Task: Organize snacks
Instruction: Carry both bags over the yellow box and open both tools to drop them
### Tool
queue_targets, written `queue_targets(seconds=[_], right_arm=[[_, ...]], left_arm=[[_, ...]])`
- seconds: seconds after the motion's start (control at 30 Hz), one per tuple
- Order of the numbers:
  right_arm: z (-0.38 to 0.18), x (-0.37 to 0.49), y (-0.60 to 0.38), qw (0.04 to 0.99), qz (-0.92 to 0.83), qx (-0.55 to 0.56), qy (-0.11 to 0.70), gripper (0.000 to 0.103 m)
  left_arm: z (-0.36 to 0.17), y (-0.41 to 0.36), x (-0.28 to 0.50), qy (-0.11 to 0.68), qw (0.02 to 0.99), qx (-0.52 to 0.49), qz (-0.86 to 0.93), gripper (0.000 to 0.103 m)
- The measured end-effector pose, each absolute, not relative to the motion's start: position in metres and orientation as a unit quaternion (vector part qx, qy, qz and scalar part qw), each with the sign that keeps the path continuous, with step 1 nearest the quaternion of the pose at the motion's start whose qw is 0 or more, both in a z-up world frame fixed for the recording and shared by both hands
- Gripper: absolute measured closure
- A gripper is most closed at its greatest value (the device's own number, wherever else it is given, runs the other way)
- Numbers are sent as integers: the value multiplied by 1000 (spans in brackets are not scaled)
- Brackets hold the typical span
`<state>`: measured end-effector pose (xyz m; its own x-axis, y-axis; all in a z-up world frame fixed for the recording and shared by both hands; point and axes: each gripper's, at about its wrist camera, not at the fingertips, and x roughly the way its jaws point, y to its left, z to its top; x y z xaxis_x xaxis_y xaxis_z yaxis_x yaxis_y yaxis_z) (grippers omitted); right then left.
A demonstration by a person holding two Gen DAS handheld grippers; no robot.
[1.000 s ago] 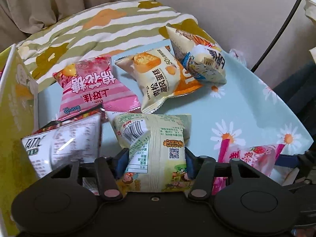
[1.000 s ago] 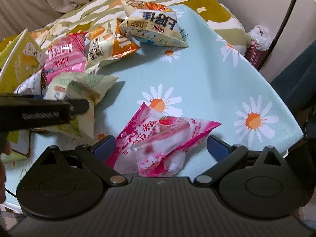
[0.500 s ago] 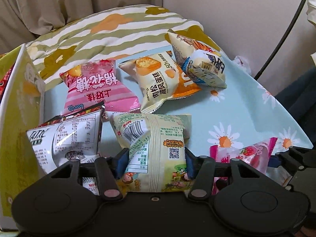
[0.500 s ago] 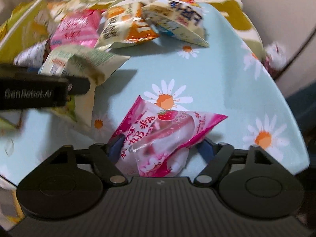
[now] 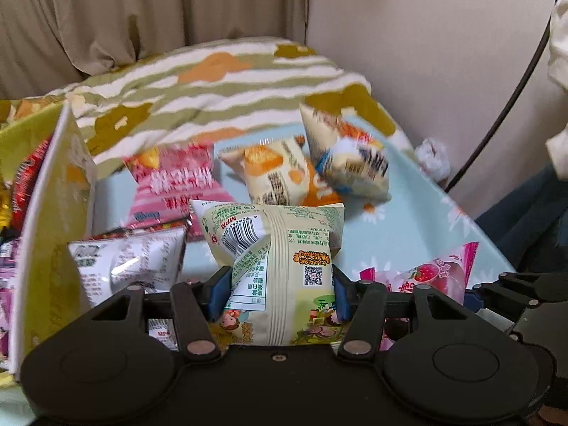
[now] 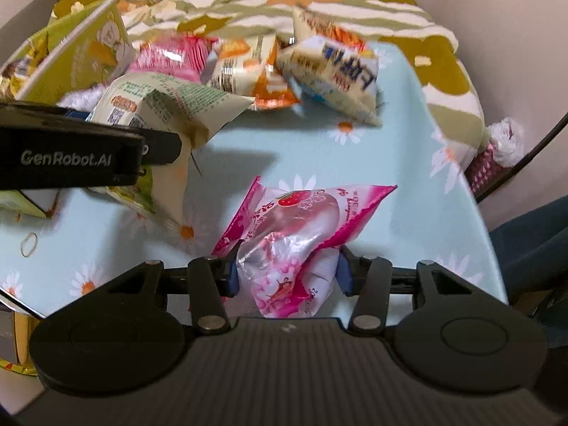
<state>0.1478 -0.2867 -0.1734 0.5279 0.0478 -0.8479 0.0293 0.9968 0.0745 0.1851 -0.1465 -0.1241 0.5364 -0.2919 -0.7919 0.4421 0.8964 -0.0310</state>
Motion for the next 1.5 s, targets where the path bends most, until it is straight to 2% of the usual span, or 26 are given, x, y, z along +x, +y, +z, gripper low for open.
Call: queue_targets(seconds=[0.3,0.6,0.83,1.1,1.13,1.17,1.23,1.5], right_arm=[[-106,151,-277,906,49,28,419,39],[-45,166,-204,926,125,28,356,39],[-23,191,-126,926,162,23,341,39],[-26,215,-58,922,160,23,351,39],[-29,217,-51,921,157,24,355,39],[-31,220,-46,920,154,25,358,39],[-37,223,-38,919,147,26,365,39],[-45,221,-24,919,111,33,378,39]], left_arm=[[-57,-106,156,364,916,31,-168,43],[-7,-15,150,308,947,12,-90,43],[-2,67,165,302,952,-1,-36,43],[-29,127,187,318,947,0,-37,41],[-36,132,188,319,947,-1,-40,37],[-42,135,190,321,946,-3,-47,22],[-50,143,192,327,944,-4,-49,2],[-48,174,177,331,942,-32,-53,1]])
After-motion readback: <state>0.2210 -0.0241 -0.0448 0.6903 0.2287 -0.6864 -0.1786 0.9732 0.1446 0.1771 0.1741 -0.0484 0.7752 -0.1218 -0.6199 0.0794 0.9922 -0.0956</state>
